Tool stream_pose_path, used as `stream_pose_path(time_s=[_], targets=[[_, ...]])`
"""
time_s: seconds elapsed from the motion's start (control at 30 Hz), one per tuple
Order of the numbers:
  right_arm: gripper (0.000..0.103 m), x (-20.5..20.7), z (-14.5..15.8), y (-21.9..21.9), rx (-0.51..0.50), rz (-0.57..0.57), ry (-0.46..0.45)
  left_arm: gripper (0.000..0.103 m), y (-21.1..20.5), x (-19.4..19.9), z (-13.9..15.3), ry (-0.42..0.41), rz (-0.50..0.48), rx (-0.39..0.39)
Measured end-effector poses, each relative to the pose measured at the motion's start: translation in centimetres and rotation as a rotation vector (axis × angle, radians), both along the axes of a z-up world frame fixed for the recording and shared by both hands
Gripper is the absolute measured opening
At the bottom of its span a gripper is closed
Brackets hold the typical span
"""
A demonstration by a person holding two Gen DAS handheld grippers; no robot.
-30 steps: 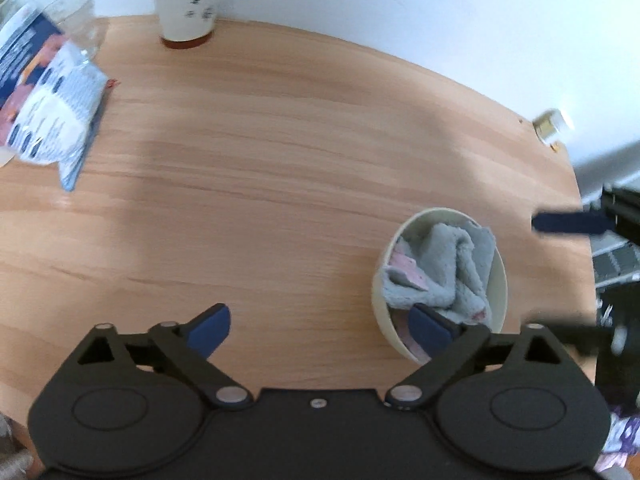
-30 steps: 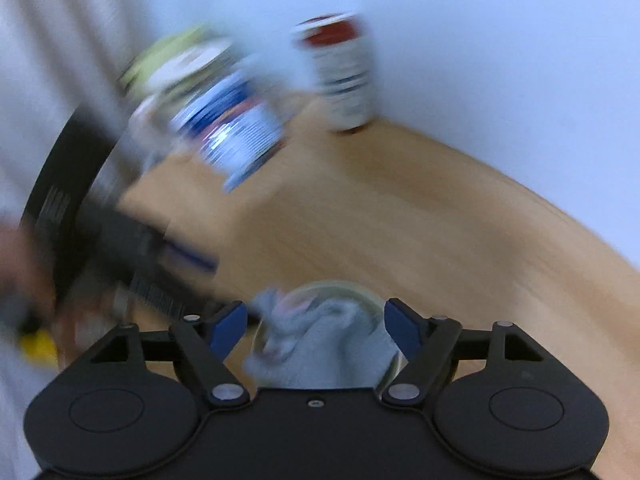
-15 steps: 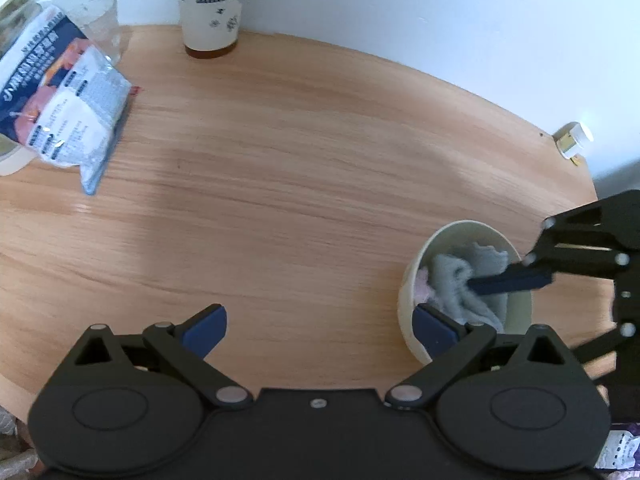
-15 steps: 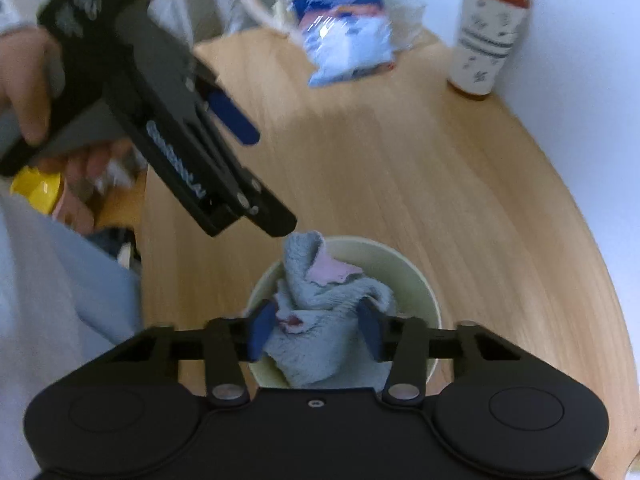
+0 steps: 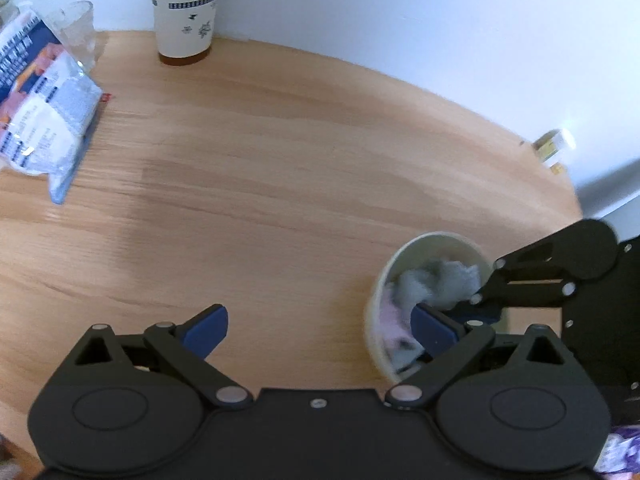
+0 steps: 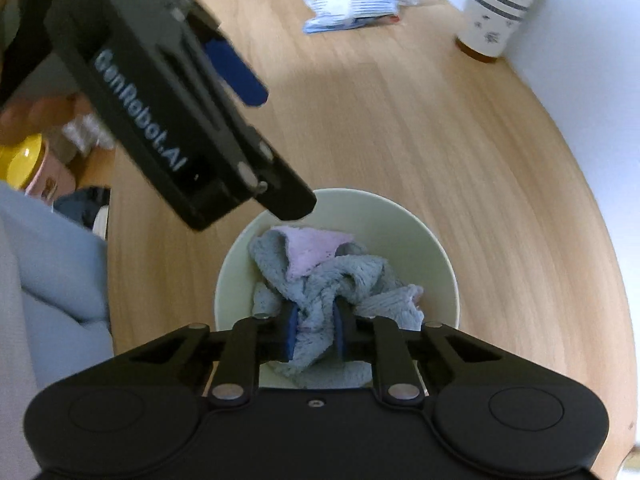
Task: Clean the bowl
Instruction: 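Push the cloth into the bowl with the right gripper while the left grasps the rim, then wipe the cloth around inside the bowl with the right gripper while the left holds the rim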
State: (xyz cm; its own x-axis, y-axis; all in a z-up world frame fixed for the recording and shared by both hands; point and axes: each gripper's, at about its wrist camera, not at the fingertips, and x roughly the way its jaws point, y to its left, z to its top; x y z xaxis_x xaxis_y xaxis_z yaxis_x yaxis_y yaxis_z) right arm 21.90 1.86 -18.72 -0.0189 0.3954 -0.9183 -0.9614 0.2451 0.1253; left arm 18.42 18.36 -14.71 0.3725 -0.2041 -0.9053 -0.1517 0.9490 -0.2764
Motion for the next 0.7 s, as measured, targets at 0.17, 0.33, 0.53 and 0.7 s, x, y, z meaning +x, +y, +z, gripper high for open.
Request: stream_pose_path(time_s=[0.17, 0.33, 0.53, 0.7], targets=[[0.019, 0.0, 0.1, -0.2, 0.023, -0.055, 0.009, 0.072, 0.4, 0.2, -0.5, 0.003, 0.023, -0.105], [0.019, -0.4, 0.0, -0.4, 0.04, -0.065, -0.003, 0.043, 0.4, 0.9, -1.4, 0.019, 0.041, -0.207], [0.019, -0.9, -0.1, -0.7, 0.06, -0.077, -0.017, 0.017, 0.2, 1.6, -2.1, 0.04, 0.069, -0.214], [0.019, -1.1, -0.2, -0.7, 0.08, -0.084, -0.021, 0.011, 0.3, 1.5, -1.9, 0.033, 0.068, -0.197]])
